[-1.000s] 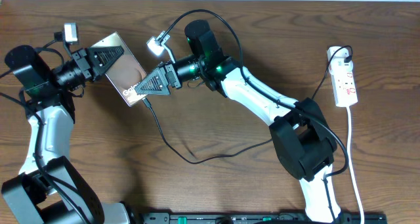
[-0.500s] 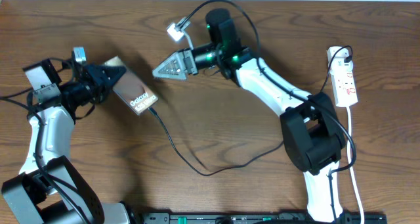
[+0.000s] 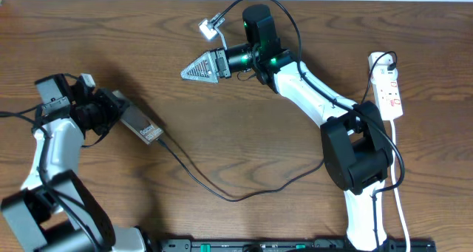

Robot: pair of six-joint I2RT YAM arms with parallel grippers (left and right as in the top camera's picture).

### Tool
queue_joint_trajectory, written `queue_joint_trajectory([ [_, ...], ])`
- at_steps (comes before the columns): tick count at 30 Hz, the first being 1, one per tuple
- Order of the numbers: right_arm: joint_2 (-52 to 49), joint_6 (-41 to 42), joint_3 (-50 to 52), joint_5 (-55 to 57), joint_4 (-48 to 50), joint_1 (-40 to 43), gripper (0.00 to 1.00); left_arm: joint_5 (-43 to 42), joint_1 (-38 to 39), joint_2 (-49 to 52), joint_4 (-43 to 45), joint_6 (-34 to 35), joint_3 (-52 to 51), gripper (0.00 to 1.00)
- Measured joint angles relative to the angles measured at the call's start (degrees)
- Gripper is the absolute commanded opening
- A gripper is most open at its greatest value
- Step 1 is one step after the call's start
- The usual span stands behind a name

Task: Plug charger to phone and switch on socket
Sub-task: 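Lower the phone onto the table with the left gripper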

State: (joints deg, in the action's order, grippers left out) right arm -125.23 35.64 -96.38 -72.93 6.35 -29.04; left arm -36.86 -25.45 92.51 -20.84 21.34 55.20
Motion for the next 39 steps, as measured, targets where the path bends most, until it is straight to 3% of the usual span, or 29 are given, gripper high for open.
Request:
queue_joint_trajectory([
  [8, 0.0, -0.1, 0.0, -0.2, -1.2, 0.0, 0.99, 0.8, 0.0, 10.1, 0.0, 0.1, 0.0, 0.08],
  [24, 0.0, -0.1, 0.0, -0.2, -1.4, 0.0, 0.99, 0.4, 0.0, 10.6, 0.2, 0.3, 0.0, 0.08],
  [39, 0.0, -0.3, 0.0, -0.2, -2.6, 0.0, 0.99, 1.3, 0.0, 10.6, -1.3, 0.7, 0.0, 0.27],
])
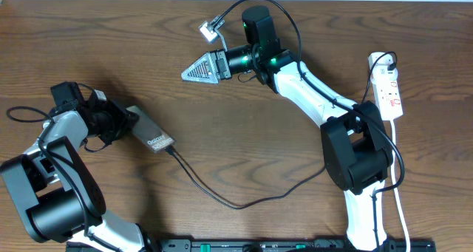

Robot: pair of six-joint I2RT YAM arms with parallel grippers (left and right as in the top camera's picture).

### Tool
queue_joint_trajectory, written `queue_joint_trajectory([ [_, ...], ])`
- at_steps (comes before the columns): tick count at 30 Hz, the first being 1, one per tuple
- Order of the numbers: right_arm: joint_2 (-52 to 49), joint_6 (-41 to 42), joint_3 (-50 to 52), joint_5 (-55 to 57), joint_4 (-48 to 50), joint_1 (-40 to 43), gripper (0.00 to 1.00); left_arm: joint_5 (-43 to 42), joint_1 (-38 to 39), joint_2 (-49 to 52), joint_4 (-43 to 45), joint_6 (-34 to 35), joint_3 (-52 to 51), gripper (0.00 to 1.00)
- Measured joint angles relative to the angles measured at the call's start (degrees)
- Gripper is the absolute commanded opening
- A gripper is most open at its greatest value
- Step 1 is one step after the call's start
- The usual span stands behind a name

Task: Plug charger to phone and switch on socket
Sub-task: 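Lower the phone onto the table with the left gripper, then open the left gripper off the phone and swing the right arm rightward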

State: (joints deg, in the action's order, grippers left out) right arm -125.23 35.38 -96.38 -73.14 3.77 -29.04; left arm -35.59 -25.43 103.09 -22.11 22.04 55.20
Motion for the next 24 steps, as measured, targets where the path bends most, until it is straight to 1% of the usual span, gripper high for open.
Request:
queue_joint_trajectory([
  [8, 0.0, 0.0, 0.0, 0.0, 0.0, 0.0, 0.99, 0.0, 0.0, 0.0, -0.5, 0.0, 0.0, 0.28],
  [10, 0.0, 0.0, 0.0, 0.0, 0.0, 0.0, 0.99, 0.0, 0.0, 0.0, -0.6, 0.0, 0.0, 0.33],
  [13, 0.0, 0.0, 0.0, 0.0, 0.0, 0.0, 0.99, 0.0, 0.0, 0.0, -0.9, 0.0, 0.0, 0.35],
  [14, 0.0, 0.0, 0.0, 0.0, 0.0, 0.0, 0.99, 0.0, 0.0, 0.0, -0.9, 0.0, 0.0, 0.38],
  [17, 0.0, 0.0, 0.0, 0.0, -0.1, 0.0, 0.99, 0.0, 0.0, 0.0, -0.9, -0.2, 0.0, 0.58],
  [19, 0.0, 0.0, 0.0, 0.0, -0.1, 0.0, 0.99, 0.0, 0.0, 0.0, -1.0, -0.3, 0.0, 0.66],
  [24, 0.0, 0.0, 0.0, 0.0, -0.1, 0.0, 0.99, -1.0, -0.5, -0.2, -1.9, -0.9, 0.1, 0.72],
])
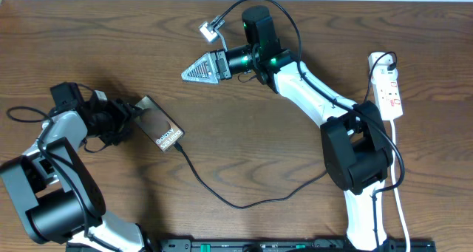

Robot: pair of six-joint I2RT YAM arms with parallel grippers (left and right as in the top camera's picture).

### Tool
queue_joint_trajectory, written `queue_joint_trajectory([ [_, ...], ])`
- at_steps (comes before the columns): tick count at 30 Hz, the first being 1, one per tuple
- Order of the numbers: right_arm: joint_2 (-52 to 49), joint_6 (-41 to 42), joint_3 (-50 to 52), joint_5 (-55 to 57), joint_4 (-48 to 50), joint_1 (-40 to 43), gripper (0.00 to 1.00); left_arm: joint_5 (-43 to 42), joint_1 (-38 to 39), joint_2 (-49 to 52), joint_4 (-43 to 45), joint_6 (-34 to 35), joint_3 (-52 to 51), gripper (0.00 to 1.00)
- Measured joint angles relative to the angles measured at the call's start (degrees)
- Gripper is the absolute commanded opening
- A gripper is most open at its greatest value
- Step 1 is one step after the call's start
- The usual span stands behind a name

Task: Plug charger to phone and switch on socket
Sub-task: 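Open the left gripper off the phone and swing the right arm rightward, then move the right gripper over the white power strip's orange switch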

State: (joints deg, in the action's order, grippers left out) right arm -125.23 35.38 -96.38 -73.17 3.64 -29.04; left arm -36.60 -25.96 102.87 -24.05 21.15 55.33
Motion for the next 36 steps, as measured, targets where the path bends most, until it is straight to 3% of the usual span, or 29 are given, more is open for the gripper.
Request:
queue_joint_trajectory([
  [8, 0.0, -0.4, 0.0, 0.0, 0.0, 0.0, 0.99, -4.9, -3.5, -3.8, -2.9, -4.1, 0.0, 0.82],
  [14, 0.0, -1.6, 0.0, 0.5, -2.4, 0.0, 0.99, -14.6, -3.0, -17.6, -2.5, -7.8, 0.0, 0.88],
  [18, 0.0, -3.0, -0.2, 4.3, -10.0, 0.0, 0.99, -15.9, 0.1, -27.3, -2.8, -8.1, 0.0, 0.89],
  [26, 0.0, -8.8, -0.8, 22.0, -32.2, 1.2, 0.99, -0.7, 12.6, -37.2, -8.3, -5.9, 3.7, 0.89],
  [31, 0.0, -12.4, -5.1, 34.0, -46.8, 5.4, 0.99, 10.4, 20.7, -36.3, -10.0, -3.5, 8.5, 0.89],
  [36, 0.1, -16.0, -16.3, 44.4, -59.3, 11.5, 0.99, 16.8, 28.1, -30.9, -8.7, -1.7, 11.1, 0.90],
])
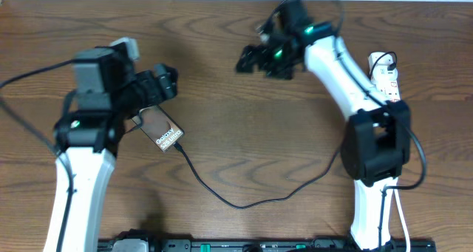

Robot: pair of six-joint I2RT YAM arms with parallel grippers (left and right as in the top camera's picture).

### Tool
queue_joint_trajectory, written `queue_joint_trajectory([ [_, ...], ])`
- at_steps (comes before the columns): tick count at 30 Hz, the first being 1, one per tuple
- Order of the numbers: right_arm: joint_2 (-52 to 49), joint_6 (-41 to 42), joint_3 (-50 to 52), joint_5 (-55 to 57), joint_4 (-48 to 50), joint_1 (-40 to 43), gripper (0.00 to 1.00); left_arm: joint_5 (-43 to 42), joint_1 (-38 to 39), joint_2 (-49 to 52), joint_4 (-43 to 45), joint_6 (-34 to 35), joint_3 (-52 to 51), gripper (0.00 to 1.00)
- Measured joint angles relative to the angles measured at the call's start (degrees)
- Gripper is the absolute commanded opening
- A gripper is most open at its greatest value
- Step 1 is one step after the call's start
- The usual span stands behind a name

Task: Plug charger to phone and switch on socket
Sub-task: 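Move the right gripper over the white power strip's orange switch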

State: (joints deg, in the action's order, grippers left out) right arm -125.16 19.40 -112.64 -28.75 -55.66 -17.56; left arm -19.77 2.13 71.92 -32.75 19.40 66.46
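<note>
The phone [160, 128] lies flat on the table, screen up, with the black charger cable [236, 203] plugged into its lower right end. My left gripper [161, 82] hangs raised above the phone's upper left, apart from it, looking open and empty. The white socket strip [389, 86] lies at the far right with the charger plug [380, 60] in its top end. My right gripper [247, 60] is blurred at the back centre, pointing left, well left of the strip; how its jaws stand does not show.
The cable loops from the phone across the front middle of the table and up toward the right arm's base [377, 152]. A white lead [403, 215] runs down from the strip along the right edge. A black rail [259, 246] lines the front edge.
My left gripper has let go of the phone's left edge and now sits higher, above it. The phone has stayed put. My right arm has shifted right, toward the socket strip.
My left gripper first held the phone tilted on edge at the left, cable plugged in. Then the phone sat a little further right, and later lay flat, screen up. The right arm stayed still at the back until now, when it has moved right and the phone lies released.
</note>
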Motion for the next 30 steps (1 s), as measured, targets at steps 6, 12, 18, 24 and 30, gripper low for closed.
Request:
queue_joint_trajectory([
  [6, 0.5, -4.4, -13.8, 5.4, -8.6, 6.0, 0.99, 3.7, 6.1, 7.7, 3.2, 0.5, 0.1, 0.89],
  [12, 1.0, -6.5, -25.4, 6.5, -12.0, 13.7, 0.99, 5.0, 8.3, 12.2, 4.3, 1.1, 0.1, 0.90],
  [18, 1.5, -7.0, -30.0, 6.7, -14.1, 26.4, 0.99, 5.2, 8.5, 14.1, 4.3, 1.6, 0.1, 0.90],
  [24, 1.5, -10.9, -30.1, 4.5, -19.0, 39.5, 0.99, 5.4, 8.5, 14.2, 4.5, 1.6, 0.1, 0.90],
  [30, 1.5, -18.8, -30.0, 1.0, -24.4, 47.3, 0.99, 5.6, 8.5, 14.2, 4.7, 1.6, 0.1, 0.90],
])
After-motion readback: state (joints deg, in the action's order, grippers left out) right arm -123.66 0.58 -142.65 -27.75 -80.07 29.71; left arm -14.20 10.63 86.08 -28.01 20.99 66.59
